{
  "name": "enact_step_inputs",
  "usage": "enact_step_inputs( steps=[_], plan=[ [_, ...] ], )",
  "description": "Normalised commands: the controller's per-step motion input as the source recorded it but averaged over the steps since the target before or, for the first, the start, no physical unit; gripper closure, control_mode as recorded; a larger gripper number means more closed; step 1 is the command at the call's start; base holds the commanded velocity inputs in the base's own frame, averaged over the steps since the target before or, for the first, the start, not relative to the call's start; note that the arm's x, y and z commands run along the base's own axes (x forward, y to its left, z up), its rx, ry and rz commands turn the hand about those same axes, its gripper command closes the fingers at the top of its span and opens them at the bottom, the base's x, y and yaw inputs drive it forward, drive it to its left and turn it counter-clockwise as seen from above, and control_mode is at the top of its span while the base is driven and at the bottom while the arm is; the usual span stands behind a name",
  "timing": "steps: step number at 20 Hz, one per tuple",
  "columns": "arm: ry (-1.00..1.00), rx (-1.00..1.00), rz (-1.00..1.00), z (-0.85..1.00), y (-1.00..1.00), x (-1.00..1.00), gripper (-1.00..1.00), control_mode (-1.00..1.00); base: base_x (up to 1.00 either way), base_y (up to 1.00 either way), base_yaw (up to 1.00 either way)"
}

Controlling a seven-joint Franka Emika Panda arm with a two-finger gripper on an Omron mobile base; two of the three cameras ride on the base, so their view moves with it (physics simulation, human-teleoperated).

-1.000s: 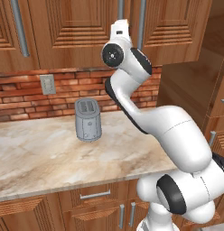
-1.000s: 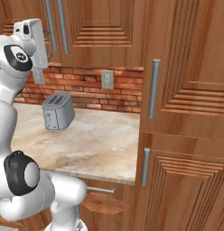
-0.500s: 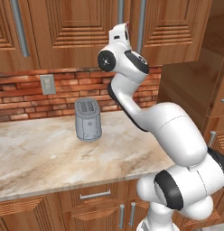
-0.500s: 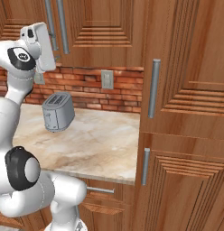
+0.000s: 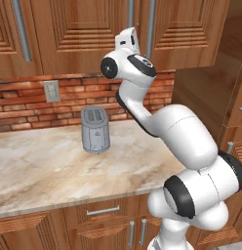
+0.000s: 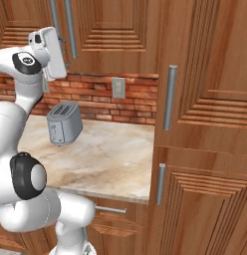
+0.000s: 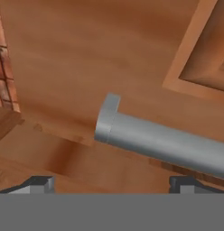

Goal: The dining table condiment station is running low on ketchup. Refill the condiment station by opening the cabinet and taking the ketchup from the cabinet and placing it on the dining table.

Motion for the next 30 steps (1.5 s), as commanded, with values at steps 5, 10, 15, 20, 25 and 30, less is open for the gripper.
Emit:
enact_step_inputs(
  steps=[5,10,15,20,25,30],
  plan=[
    [0.00,0.00,-0.08,0.00,-0.46,-0.03,-1.00,-1.00,0.00,0.00,0.00],
    [0.00,0.00,-0.11,0.00,-0.65,-0.31,-1.00,-1.00,0.00,0.00,0.00],
    [0.00,0.00,-0.12,0.07,-0.85,-0.59,-1.00,-1.00,0.00,0.00,0.00],
    [-0.04,0.03,-0.11,0.27,-0.99,-0.86,-1.00,-1.00,0.00,0.00,0.00],
    [-0.08,0.04,-0.11,0.38,-1.00,-0.96,-1.00,-1.00,0.00,0.00,0.00],
    [-0.04,0.06,-0.12,0.35,-1.00,-0.92,-1.00,-1.00,0.00,0.00,0.00]
  ],
)
